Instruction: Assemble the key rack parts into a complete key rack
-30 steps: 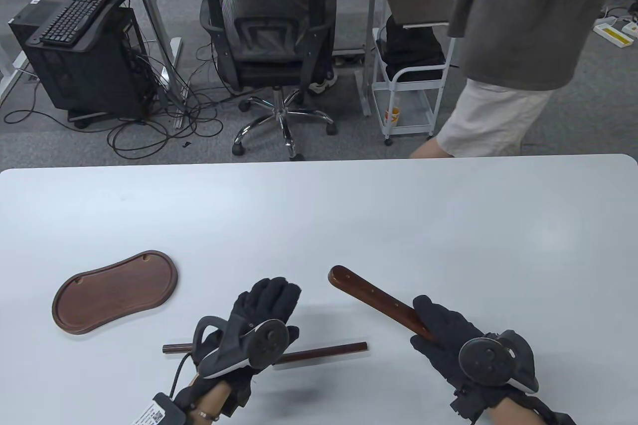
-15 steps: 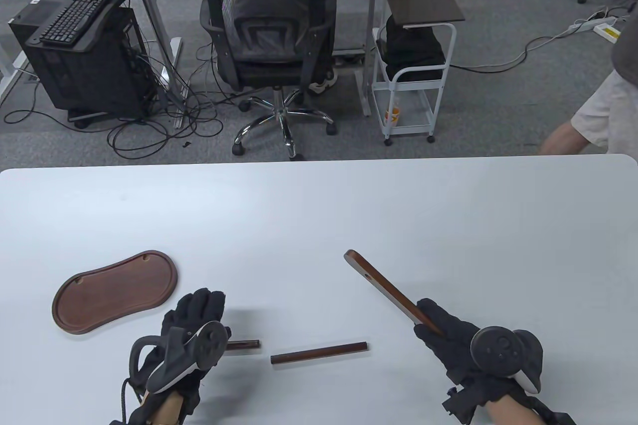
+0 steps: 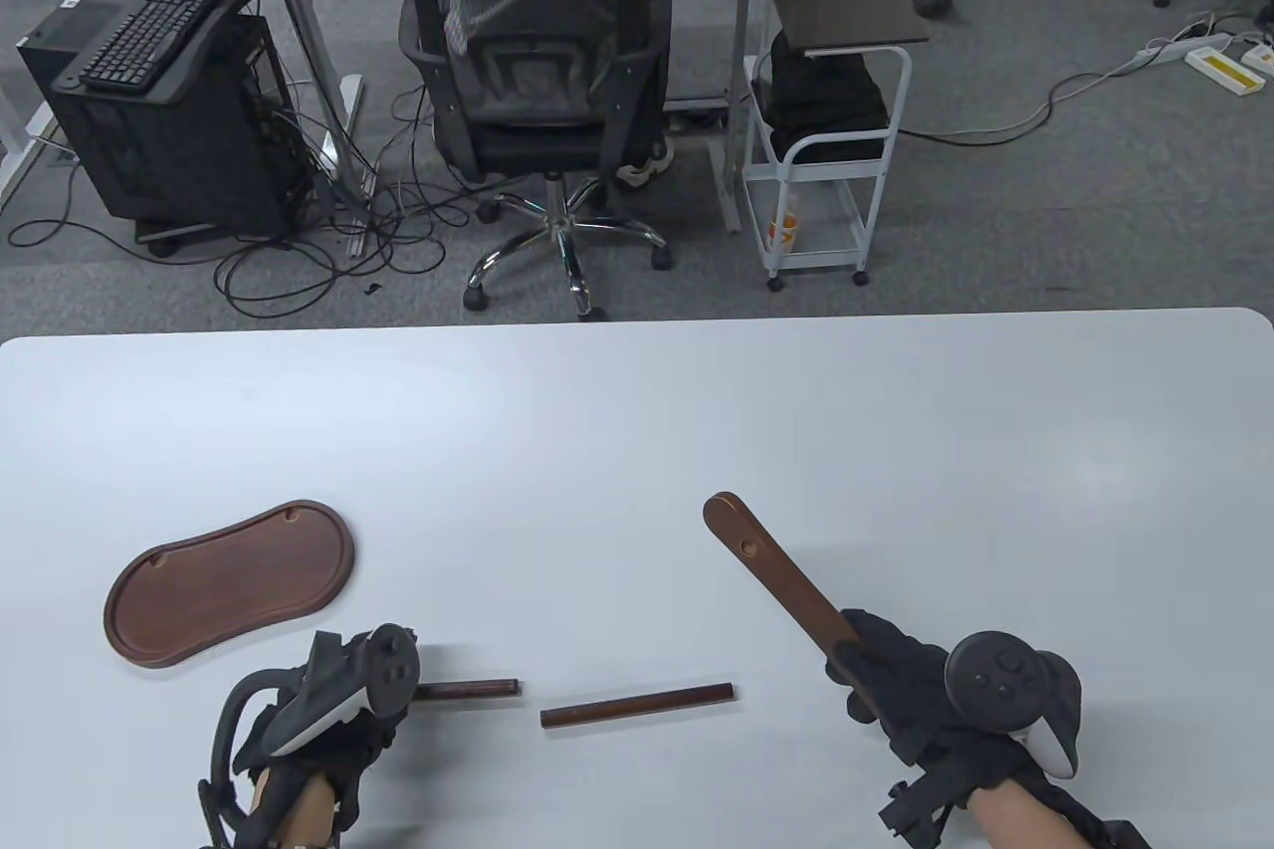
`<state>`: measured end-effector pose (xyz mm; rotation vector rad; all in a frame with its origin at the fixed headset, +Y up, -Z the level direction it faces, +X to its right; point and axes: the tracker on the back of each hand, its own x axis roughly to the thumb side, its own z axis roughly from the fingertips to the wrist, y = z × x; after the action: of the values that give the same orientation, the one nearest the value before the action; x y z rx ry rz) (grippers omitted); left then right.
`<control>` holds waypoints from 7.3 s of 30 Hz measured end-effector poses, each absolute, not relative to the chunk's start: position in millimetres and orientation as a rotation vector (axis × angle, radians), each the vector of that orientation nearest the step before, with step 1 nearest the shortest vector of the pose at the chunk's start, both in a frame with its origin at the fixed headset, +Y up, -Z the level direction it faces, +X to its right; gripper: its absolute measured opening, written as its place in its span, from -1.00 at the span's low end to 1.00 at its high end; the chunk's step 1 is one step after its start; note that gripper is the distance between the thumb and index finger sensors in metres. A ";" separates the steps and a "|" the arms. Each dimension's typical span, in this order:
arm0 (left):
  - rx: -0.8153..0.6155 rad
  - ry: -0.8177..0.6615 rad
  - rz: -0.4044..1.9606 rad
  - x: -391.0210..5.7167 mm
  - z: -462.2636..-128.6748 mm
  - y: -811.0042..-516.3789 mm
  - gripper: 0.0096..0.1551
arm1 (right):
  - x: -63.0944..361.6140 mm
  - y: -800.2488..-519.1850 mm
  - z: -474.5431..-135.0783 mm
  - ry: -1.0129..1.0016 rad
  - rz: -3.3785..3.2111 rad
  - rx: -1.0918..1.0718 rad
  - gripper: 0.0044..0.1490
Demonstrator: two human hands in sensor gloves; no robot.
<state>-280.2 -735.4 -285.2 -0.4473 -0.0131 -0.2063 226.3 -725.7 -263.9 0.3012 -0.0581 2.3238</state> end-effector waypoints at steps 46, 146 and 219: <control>-0.233 -0.039 -0.316 -253.8 -295.7 -729.4 -0.41 | 224.8 -725.6 -263.8 -0.036 2.306 0.299 -0.22; 0.213 -0.433 0.212 -85.5 -267.0 -652.3 -0.36 | 212.0 -720.8 -253.4 -0.070 2.389 0.356 -0.21; -0.272 -0.382 -0.256 -105.9 -277.6 -751.5 -0.43 | 235.2 -739.1 -261.4 0.053 2.163 0.083 -0.22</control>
<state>-105.9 -751.5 -277.6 -0.2715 -0.3820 -0.2557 235.2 -739.1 -261.4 0.0825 0.0527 2.1627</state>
